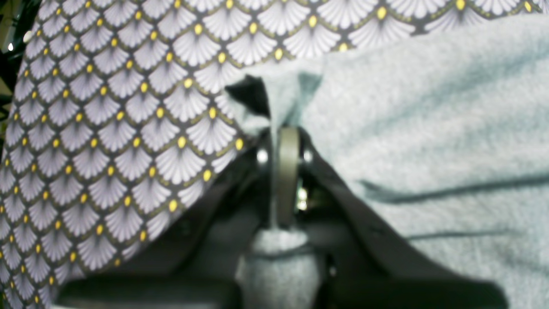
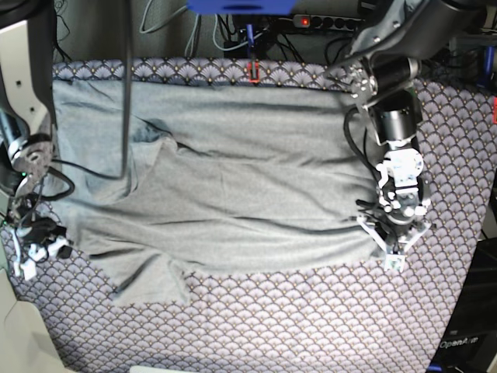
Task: Fold the T-shirt properly
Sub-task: 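Hold the hem edges firmly with both grippers, lifting slightly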
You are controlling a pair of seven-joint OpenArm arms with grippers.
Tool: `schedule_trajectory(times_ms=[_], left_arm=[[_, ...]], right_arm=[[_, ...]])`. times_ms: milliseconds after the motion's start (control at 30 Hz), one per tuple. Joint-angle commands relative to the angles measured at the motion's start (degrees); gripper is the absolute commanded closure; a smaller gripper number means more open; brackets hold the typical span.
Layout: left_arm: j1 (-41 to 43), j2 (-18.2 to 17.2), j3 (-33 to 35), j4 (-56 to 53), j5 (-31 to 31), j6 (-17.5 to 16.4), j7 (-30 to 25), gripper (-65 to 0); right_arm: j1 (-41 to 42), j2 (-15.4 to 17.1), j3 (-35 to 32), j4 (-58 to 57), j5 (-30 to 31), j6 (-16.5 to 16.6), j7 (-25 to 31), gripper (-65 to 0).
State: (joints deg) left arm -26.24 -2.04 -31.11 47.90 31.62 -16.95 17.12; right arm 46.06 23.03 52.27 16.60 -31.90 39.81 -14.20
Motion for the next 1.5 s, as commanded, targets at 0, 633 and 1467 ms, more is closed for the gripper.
schedule_trajectory(times_ms=[0,633,1467], left_arm=[[-1.8,-0.4,0.0,1.1,-0.4,0.4,-1.2,0.0],[0.2,-0.3,-0.1,1.2,-0.6,0.6,-1.4,0.0],[0.0,-0.3,0.1,1.2,-0.6,0.6,-1.4,0.0]], right_arm=[[1.7,0.8,-0.1,0.8,1.7,0.2,1.4,-25.3],[-4.3,-0.7,-0.1,1.0,5.0,0.2,5.6,-48.4],[-5.3,-3.6,-0.7,1.0,4.9,0.2,5.5,0.0]])
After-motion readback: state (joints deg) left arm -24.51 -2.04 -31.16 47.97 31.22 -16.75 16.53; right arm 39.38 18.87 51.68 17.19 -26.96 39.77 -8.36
